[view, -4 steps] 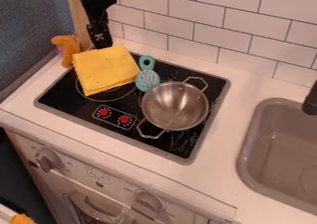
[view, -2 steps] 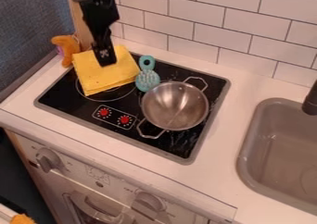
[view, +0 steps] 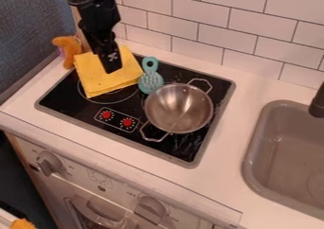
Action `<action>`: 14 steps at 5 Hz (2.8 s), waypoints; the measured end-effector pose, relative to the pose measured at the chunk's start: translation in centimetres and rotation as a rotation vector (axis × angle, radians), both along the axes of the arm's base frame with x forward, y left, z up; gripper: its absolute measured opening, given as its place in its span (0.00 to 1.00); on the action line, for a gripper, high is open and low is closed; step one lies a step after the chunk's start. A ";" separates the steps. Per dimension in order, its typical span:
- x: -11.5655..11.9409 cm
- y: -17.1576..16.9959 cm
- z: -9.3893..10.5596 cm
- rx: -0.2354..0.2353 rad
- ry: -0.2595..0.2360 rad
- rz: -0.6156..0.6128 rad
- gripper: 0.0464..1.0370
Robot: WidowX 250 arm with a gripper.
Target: Move the silver pot to the top right corner of the burner
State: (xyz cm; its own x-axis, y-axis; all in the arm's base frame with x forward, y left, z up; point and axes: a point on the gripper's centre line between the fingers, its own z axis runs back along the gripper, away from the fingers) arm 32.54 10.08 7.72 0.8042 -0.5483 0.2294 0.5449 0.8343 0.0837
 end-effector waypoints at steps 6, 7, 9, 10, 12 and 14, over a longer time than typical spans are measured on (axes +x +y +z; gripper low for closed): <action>-2.6 -8.2 -2.1 -0.504 0.002 0.499 0.96; -2.5 -7.8 -2.6 -0.503 0.001 0.510 0.96; -2.8 -7.1 -3.8 -0.490 0.015 0.519 0.96; -2.6 -7.3 -4.3 -0.512 0.014 0.534 0.96; -2.2 -8.6 -5.8 -0.538 0.027 0.499 0.61; -1.7 -8.0 -5.8 -0.503 0.015 0.465 0.10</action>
State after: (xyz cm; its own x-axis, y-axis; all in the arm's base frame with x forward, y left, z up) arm 30.84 2.05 1.93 0.9353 0.0253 0.3531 0.1187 0.9172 -0.3803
